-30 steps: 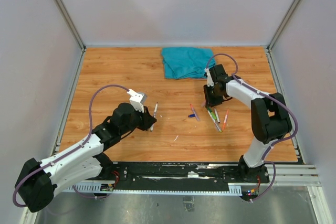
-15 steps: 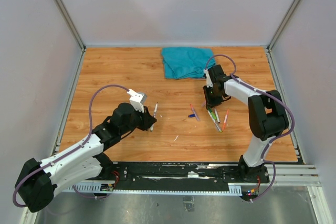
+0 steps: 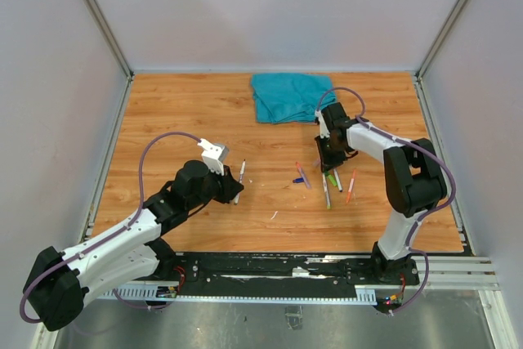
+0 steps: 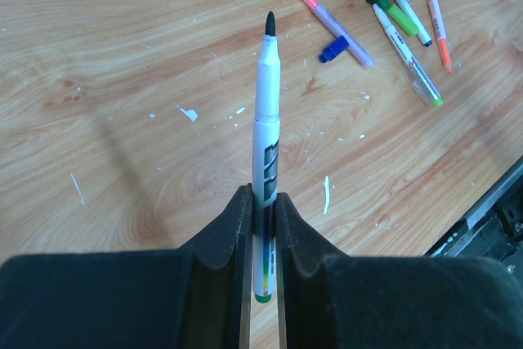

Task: Insert the pens into the pen caps
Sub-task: Pick up the pen cap from the center of the board, then place the pen cap at the center of the board.

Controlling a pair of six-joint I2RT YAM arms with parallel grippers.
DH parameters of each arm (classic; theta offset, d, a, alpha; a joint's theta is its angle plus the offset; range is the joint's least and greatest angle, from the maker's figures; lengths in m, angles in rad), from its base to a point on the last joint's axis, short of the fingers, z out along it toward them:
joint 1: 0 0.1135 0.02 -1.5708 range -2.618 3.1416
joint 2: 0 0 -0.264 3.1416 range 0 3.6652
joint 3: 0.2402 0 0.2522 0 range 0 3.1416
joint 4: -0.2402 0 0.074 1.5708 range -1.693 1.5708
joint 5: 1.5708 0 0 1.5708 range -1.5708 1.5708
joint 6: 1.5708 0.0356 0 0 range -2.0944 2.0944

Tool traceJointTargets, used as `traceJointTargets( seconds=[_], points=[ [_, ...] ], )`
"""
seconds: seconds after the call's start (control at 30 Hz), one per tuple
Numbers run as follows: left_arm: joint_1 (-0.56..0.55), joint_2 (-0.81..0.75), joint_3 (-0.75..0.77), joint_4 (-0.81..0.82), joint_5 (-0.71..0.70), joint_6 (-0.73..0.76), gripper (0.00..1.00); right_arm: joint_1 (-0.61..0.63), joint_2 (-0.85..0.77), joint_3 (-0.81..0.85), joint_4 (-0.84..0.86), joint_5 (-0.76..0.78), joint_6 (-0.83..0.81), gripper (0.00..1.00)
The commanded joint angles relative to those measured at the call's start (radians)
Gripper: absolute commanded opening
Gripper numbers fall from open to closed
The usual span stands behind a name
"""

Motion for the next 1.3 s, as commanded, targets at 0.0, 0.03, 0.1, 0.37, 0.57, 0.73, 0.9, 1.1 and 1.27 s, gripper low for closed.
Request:
traceJointTargets(
  seconds=[0.0, 0.03, 0.1, 0.37, 0.57, 0.73, 0.9, 1.1, 1.27],
  points=[
    [0.002, -0.015, 0.005, 0.018, 0.001, -0.002, 0.01, 0.014, -0.001, 0.016, -0.028, 0.034, -0.019, 0.16],
    [0.002, -0.015, 0.005, 0.018, -0.001, -0.002, 0.0, 0.014, -0.01, 0.016, -0.027, 0.037, -0.02, 0.15],
    [0.002, -0.016, 0.007, 0.018, -0.001, -0.003, 0.0, 0.019, -0.037, 0.016, -0.023, 0.042, -0.02, 0.14],
    [0.002, -0.017, 0.012, 0.021, -0.003, -0.007, 0.01, 0.028, -0.135, 0.01, -0.024, 0.054, -0.02, 0.13],
    [0.002, -0.023, 0.014, 0.015, -0.009, -0.012, 0.01, 0.049, -0.159, 0.0, -0.037, 0.054, -0.023, 0.13],
    [0.002, -0.052, 0.021, -0.009, -0.036, -0.021, 0.01, 0.116, -0.201, -0.032, -0.029, 0.045, -0.01, 0.13],
    [0.002, -0.085, 0.045, -0.045, -0.046, -0.026, 0.01, 0.23, -0.247, -0.076, -0.012, 0.049, 0.034, 0.14],
    [0.002, -0.135, 0.093, -0.11, -0.053, -0.021, 0.01, 0.394, -0.273, -0.129, 0.037, 0.04, 0.067, 0.16],
    [0.002, -0.206, 0.147, -0.183, -0.083, -0.022, 0.0, 0.489, -0.245, -0.147, 0.064, 0.011, -0.04, 0.15]
  ],
)
